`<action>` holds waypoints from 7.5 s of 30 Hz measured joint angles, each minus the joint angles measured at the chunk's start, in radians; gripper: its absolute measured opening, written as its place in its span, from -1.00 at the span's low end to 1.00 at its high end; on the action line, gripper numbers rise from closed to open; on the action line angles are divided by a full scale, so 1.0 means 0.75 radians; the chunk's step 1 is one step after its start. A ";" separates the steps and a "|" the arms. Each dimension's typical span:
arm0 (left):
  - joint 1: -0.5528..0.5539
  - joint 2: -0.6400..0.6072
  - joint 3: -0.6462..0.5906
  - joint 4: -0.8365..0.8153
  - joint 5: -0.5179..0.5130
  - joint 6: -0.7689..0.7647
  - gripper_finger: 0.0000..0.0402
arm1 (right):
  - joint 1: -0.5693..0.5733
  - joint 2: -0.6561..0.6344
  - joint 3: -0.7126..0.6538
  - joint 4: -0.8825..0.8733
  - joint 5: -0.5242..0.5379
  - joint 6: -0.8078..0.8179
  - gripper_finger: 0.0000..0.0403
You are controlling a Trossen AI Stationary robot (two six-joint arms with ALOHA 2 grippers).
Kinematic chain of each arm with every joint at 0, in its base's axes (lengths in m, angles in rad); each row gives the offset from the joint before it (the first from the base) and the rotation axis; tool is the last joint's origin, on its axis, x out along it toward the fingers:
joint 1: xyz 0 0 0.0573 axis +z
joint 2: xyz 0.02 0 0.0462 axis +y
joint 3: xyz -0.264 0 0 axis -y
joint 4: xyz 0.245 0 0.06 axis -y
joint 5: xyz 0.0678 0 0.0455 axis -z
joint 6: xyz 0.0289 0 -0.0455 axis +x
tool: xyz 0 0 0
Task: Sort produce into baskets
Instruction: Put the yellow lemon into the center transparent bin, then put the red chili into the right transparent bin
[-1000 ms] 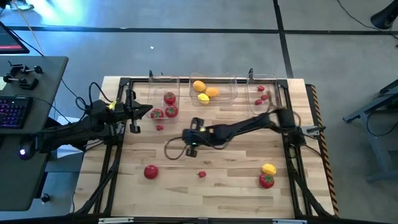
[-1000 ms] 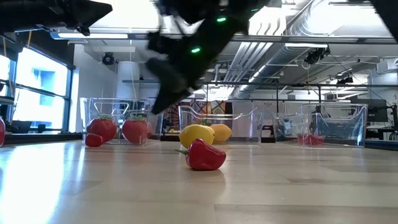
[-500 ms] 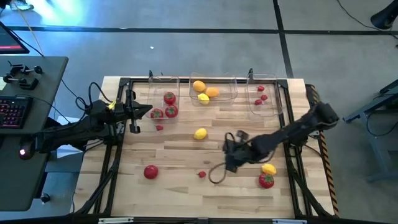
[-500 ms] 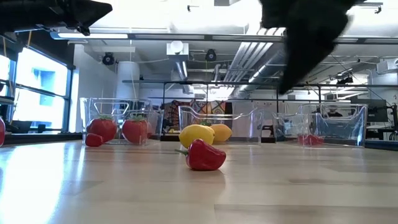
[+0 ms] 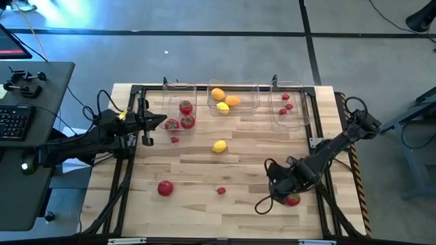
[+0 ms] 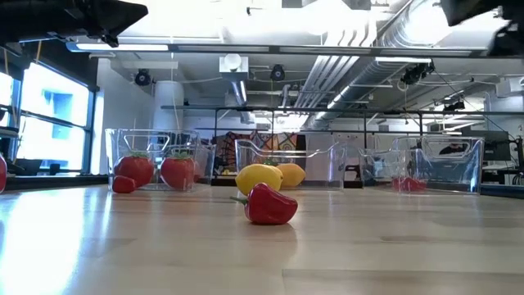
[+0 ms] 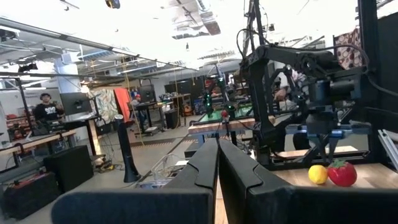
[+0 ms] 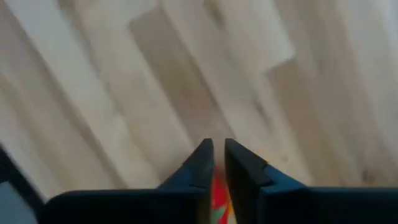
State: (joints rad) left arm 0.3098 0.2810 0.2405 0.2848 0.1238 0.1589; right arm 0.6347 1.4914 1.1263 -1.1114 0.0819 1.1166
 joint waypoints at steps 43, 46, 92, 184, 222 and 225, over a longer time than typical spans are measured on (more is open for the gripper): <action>0.000 0.000 0.000 -0.004 -0.004 0.003 -1.00 | 0.161 0.003 -0.445 0.152 -0.219 0.035 -0.08; 0.000 0.000 0.000 -0.003 -0.004 0.003 -1.00 | 0.137 0.003 -0.373 0.080 -0.179 0.009 -0.09; 0.000 0.076 0.000 -0.006 -0.005 0.037 -1.00 | -1.657 0.621 0.475 0.627 0.135 -1.329 -0.09; -0.511 1.573 0.712 -1.481 -0.717 -0.407 -0.36 | -0.905 -0.203 -0.389 1.458 0.620 -1.314 -1.00; -0.473 1.643 0.736 -1.478 -0.447 -0.401 -0.94 | -0.904 -0.202 -0.387 1.449 0.562 -1.315 -1.00; -0.495 1.610 0.755 -1.481 -0.399 -0.384 -0.99 | -0.904 -0.202 -0.387 1.444 0.557 -1.315 -1.00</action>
State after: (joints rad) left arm -0.0614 1.4883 0.8066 -0.8260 -0.1755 -0.1289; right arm -0.0437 1.3396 0.8360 -0.0284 0.4999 0.1307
